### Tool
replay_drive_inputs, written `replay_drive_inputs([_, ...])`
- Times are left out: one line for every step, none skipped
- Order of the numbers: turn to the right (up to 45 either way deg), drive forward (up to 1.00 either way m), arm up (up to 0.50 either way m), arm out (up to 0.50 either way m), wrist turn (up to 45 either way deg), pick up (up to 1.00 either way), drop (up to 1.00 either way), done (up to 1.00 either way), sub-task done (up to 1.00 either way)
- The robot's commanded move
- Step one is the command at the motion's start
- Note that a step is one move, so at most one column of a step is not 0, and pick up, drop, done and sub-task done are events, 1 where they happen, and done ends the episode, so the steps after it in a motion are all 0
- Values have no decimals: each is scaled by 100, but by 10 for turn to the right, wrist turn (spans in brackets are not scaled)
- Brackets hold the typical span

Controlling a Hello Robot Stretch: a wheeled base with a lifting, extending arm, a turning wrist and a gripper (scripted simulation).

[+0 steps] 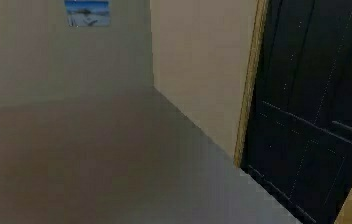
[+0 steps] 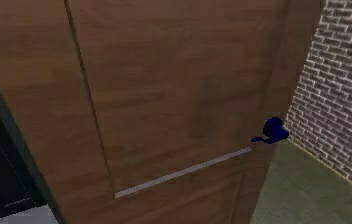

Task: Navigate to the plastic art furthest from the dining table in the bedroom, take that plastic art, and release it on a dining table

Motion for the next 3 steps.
replay_drive_inputs([-210,0,0,0,0,0,0,0,0])
replay_drive_inputs([0,45,0,0,0,0,0,0,0])
replay_drive_inputs([-450,0,0,0,0,0,0,0,0])
